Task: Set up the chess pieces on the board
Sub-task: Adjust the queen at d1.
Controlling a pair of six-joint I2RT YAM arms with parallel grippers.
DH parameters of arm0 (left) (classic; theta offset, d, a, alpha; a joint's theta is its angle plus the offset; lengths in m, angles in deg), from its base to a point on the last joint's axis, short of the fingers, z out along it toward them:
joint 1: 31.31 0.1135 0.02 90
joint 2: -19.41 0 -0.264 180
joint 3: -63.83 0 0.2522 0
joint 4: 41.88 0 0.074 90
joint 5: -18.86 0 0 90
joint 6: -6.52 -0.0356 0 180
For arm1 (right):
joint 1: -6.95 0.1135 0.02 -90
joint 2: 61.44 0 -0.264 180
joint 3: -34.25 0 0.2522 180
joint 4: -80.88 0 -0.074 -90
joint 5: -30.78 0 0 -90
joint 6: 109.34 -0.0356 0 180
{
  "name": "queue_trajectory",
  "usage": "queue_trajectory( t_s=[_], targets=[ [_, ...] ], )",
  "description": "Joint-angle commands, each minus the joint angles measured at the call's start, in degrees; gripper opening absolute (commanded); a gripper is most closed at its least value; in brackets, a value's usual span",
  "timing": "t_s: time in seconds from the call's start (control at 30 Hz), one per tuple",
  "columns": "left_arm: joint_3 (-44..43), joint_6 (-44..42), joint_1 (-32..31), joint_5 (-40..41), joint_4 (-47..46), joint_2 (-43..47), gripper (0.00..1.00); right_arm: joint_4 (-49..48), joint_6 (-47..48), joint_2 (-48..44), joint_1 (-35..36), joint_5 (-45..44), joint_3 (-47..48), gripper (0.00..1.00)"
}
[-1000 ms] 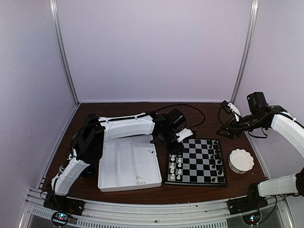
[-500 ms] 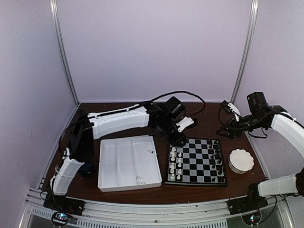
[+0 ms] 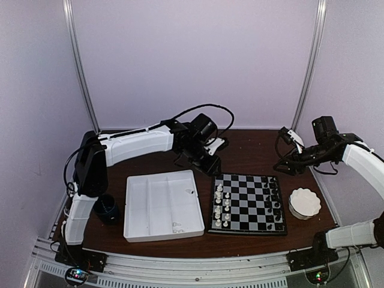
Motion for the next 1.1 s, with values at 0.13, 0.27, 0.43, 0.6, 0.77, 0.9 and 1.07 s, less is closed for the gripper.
queue_trajectory(
  t_s=[0.13, 0.27, 0.43, 0.6, 0.77, 0.9, 1.07],
  targets=[
    [-0.6, 1.3, -0.8, -8.4, -1.1, -3.1, 0.36, 0.2, 1.0, -0.4, -0.3, 1.3, 0.8, 0.54],
    [-0.6, 1.0, -0.8, -8.9, -1.1, -4.3, 0.36, 0.2, 1.0, -0.4, -0.3, 1.3, 0.7, 0.54],
    [-1.0, 0.5, -0.8, -9.5, -1.1, -5.6, 0.36, 0.3, 1.0, -0.4, -0.3, 1.2, 0.7, 0.54],
    [-1.1, 0.0, -0.8, -9.4, -1.1, -6.2, 0.34, 0.3, 1.0, -0.4, -0.3, 1.3, 0.7, 0.54],
    [-1.2, -0.7, -0.8, -9.9, -1.1, -6.6, 0.32, 0.2, 1.0, -0.4, -0.3, 1.3, 0.6, 0.54],
    [-1.3, -1.1, -0.8, -10.0, -1.0, -6.9, 0.32, 0.2, 1.1, -0.3, -0.3, 1.4, 0.6, 0.53],
    [-1.3, -1.6, -0.8, -10.2, -1.0, -6.9, 0.29, 0.2, 1.0, -0.2, -0.3, 1.4, 0.7, 0.53]
  ],
)
